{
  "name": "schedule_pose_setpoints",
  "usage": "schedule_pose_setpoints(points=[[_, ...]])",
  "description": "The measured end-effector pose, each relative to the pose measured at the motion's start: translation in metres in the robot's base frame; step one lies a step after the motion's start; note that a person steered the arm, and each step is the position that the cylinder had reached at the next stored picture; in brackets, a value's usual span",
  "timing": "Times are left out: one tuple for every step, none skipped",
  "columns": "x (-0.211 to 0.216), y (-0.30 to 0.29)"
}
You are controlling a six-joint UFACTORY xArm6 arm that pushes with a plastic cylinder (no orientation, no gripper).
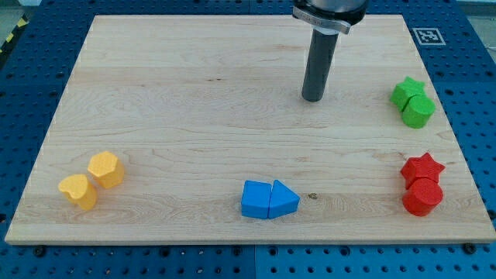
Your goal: Push the green circle towards the center left
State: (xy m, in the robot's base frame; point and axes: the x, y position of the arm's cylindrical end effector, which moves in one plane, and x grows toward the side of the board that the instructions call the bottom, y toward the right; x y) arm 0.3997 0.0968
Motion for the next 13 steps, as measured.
schedule_pose_setpoints(points=[[0.000,0.000],[0.000,0.000],[0.012,0.012],[0.054,0.046],[0.064,0.052],[0.068,0.056],[0.076,0.081],[0.076,0.087],[0.077,0.102],[0.077,0.152],[0.078,0.192],[0.045,0.210],[0.027,0.212]])
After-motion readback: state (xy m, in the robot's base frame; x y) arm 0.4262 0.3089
